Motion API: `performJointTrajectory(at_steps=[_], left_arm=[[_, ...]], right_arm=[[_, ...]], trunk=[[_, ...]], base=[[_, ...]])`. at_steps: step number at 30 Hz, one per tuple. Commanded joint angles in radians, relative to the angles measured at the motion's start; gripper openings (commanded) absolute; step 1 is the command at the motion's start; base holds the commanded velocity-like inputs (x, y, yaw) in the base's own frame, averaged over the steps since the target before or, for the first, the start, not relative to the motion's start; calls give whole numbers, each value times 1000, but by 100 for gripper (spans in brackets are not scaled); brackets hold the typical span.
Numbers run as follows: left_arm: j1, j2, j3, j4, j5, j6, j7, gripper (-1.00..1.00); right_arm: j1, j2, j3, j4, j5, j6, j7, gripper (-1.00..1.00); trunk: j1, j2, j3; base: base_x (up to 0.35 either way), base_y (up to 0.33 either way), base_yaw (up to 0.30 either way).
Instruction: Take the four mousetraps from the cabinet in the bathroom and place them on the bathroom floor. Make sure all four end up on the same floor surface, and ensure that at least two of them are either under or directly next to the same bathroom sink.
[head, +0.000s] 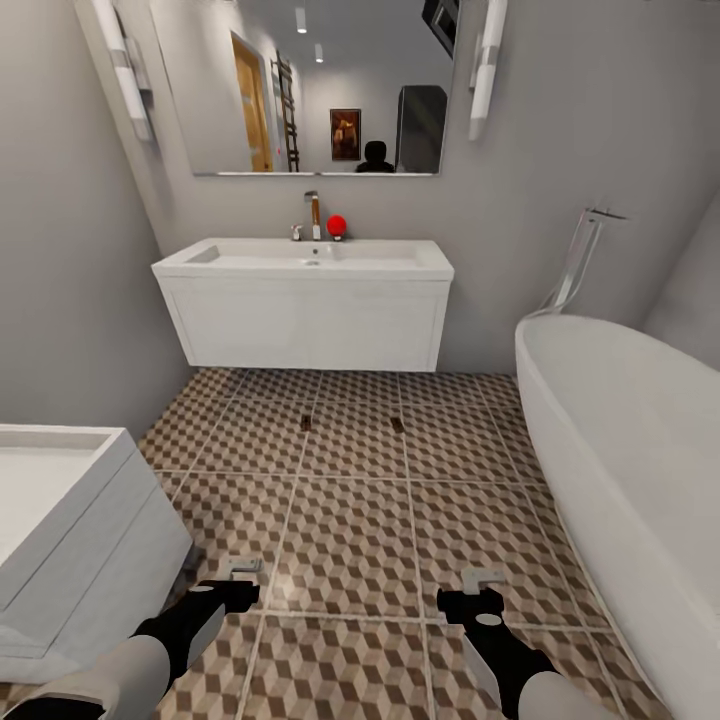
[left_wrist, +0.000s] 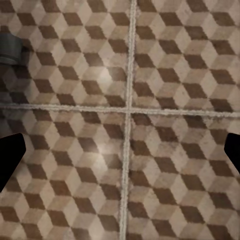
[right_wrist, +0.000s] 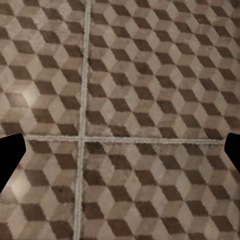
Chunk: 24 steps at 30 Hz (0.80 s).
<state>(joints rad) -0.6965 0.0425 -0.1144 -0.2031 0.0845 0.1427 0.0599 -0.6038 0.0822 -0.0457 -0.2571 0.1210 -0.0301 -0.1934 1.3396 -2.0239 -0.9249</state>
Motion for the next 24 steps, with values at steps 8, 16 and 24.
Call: performJointTrajectory(at_steps=[8,16,24], left_arm=[[0,0,-8,-2,9,6,5,100],[0,0,-8,-2,9,6,5,100],[0,0,-7,-2,9,6,5,100]], right_arm=[[-1,-1,-4,1,10,-6,-3,100],[-1,-1,-3,1,11,-6,-3,100],[-1,-1,-3,1,11,-6,-3,100]], trunk=[[-31,56,24],[-62,112,49],[-92,168,74]], base=[[0,0,0],[0,0,0],[0,0,0]])
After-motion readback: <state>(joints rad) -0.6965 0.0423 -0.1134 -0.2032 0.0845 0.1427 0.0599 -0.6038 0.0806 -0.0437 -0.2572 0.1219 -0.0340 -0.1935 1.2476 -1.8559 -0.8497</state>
